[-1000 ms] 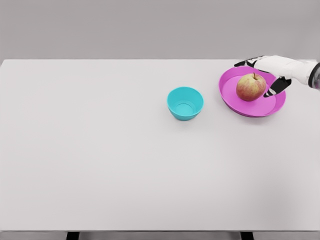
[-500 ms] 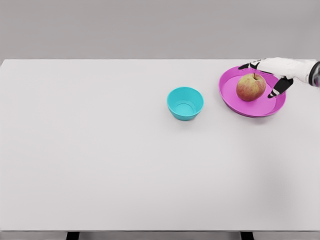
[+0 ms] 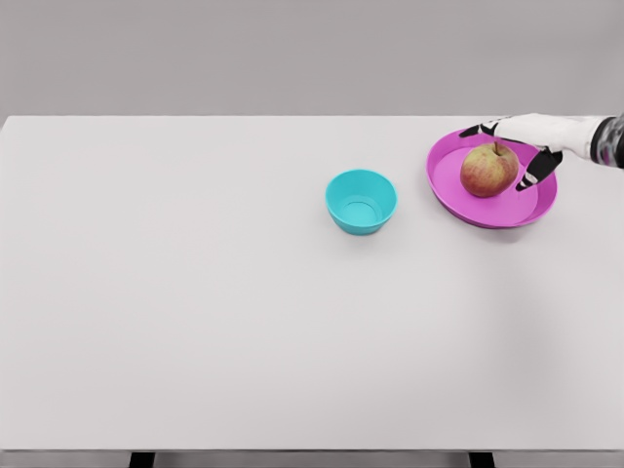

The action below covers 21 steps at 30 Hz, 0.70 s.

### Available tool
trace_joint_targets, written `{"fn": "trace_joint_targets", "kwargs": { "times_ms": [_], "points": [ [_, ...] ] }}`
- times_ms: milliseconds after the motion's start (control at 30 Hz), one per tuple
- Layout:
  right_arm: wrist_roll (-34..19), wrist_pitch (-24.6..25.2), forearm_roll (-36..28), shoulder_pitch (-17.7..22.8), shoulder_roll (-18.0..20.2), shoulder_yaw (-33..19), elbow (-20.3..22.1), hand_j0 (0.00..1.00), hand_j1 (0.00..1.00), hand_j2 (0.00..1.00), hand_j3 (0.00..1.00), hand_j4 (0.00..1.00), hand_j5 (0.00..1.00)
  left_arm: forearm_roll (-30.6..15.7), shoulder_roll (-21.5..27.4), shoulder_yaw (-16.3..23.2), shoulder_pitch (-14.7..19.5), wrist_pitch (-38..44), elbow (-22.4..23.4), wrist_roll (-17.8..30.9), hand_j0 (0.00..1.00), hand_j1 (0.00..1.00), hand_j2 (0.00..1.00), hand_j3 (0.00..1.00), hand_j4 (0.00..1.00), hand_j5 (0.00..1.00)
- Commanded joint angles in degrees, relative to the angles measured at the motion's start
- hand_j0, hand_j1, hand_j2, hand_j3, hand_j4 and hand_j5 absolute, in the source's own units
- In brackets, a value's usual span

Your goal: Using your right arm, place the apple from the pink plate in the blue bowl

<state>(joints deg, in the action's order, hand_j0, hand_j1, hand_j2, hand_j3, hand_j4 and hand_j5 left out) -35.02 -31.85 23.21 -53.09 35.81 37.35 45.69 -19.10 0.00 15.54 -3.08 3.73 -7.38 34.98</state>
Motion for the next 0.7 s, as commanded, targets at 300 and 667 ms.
{"fn": "trace_joint_targets", "kwargs": {
  "times_ms": [300,667],
  "points": [
    [0.0,-0.5,4.4,-0.1,-3.3,-0.3,-4.6,1.00,1.00,1.00,1.00,1.00,1.00,-0.1,0.0,0.0,0.0,0.0,0.0,0.0,1.00,1.00,1.00,1.00,1.00,1.00],
    [0.0,-2.0,5.8,0.0,-3.6,-0.6,-4.7,0.56,0.56,0.56,0.56,0.56,0.56,-0.1,0.0,0.0,0.0,0.0,0.0,0.0,1.00,1.00,1.00,1.00,1.00,1.00]
  ]
}}
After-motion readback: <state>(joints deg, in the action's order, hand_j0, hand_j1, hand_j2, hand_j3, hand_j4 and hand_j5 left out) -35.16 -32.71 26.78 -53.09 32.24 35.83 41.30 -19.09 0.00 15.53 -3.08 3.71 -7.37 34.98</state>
